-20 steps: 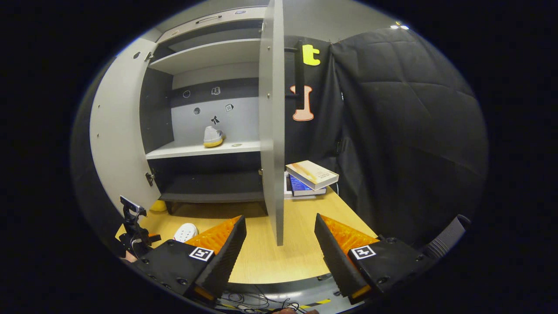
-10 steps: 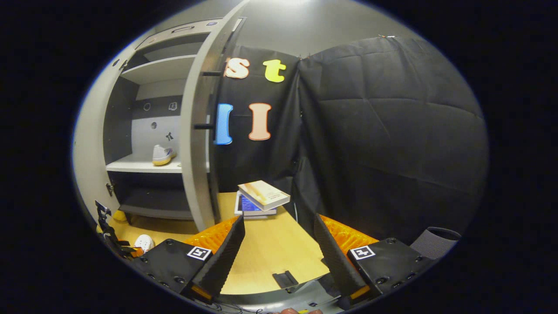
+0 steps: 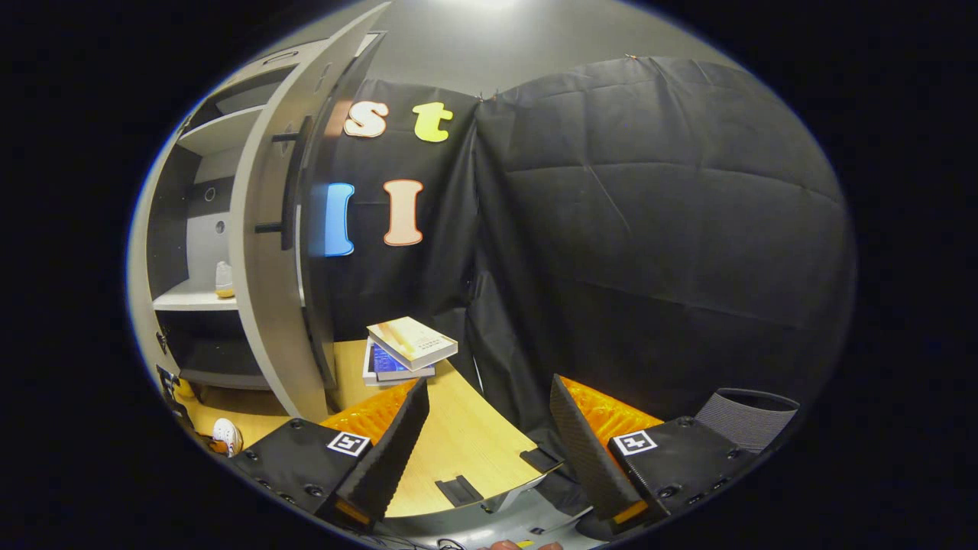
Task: Grab one shoe with the right hand and put it into the shoe cabinet, grab the other shoe with the left hand and put it into the shoe cabinet; then close the right door with the right hand and the left door with the left hand.
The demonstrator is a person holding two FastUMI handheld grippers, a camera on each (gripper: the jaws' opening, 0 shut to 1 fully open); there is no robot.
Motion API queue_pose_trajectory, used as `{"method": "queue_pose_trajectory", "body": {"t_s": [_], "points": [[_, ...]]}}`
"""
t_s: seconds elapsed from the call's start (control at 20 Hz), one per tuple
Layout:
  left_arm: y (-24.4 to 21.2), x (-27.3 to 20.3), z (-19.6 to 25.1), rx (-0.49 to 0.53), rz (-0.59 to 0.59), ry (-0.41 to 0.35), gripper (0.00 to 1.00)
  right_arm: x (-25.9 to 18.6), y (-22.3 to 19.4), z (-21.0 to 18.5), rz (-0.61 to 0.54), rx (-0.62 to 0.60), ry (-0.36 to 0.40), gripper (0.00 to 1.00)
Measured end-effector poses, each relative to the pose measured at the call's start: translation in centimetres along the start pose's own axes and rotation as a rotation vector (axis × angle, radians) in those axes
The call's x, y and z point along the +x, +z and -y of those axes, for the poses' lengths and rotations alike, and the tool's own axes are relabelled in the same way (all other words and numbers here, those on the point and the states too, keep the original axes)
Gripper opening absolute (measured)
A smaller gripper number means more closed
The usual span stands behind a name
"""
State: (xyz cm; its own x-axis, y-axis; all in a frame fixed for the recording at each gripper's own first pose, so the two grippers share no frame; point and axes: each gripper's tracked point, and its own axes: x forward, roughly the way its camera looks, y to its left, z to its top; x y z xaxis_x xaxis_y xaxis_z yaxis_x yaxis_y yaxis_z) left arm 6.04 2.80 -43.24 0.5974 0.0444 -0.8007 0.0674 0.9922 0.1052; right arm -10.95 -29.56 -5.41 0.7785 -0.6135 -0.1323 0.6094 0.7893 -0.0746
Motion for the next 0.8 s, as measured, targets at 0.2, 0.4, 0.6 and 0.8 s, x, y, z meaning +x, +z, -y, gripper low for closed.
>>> {"method": "queue_pose_trajectory", "body": {"t_s": [0.2,0.4,0.6,0.8], "points": [[0.1,0.9,-0.4,-0.065,-0.062,0.015,0.12,1.8,-0.5,-1.5,-0.01,-0.06,0.048,0.99],[0.5,-0.3,-0.3,-0.067,-0.093,0.042,0.03,5.5,-1.1,-3.4,-0.018,-0.048,0.093,0.98],[2.2,-0.6,-0.5,-0.151,-0.079,0.033,0.02,8.5,-0.1,-2.1,0.01,-0.053,0.078,0.98],[2.7,-1.1,-0.6,-0.189,-0.063,0.041,0.02,11.4,0.2,-1.1,0.003,-0.012,0.069,0.98]]}}
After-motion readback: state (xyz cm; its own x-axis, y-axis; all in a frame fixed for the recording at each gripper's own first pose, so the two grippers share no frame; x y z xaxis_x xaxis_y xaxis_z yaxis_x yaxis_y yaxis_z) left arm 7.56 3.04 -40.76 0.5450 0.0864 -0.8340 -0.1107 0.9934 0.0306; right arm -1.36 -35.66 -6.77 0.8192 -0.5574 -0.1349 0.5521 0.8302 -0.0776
